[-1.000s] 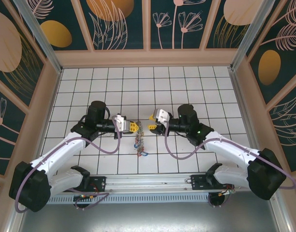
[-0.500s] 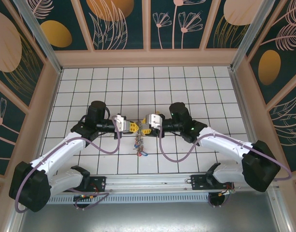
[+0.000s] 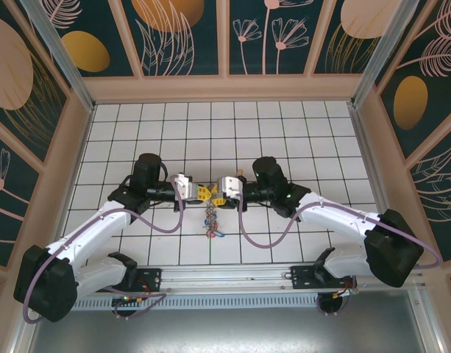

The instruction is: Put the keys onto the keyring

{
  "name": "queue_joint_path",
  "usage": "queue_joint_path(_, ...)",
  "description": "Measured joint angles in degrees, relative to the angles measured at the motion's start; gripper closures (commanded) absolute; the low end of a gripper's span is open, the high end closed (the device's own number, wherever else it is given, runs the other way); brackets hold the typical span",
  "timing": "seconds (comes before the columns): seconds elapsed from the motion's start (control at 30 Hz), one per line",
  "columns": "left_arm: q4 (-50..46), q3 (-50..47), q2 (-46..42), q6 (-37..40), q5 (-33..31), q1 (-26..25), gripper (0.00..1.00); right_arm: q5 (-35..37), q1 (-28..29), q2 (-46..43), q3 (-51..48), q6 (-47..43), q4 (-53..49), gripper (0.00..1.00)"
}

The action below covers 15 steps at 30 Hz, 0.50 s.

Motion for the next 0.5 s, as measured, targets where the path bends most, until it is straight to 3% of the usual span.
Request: queue_joint_path(0.5, 1.1, 0.0, 0.4, -0.4, 0.6, 0.3, 1.00, 0.4, 0.0, -0.3, 0.0, 0.8, 0.8, 0.76)
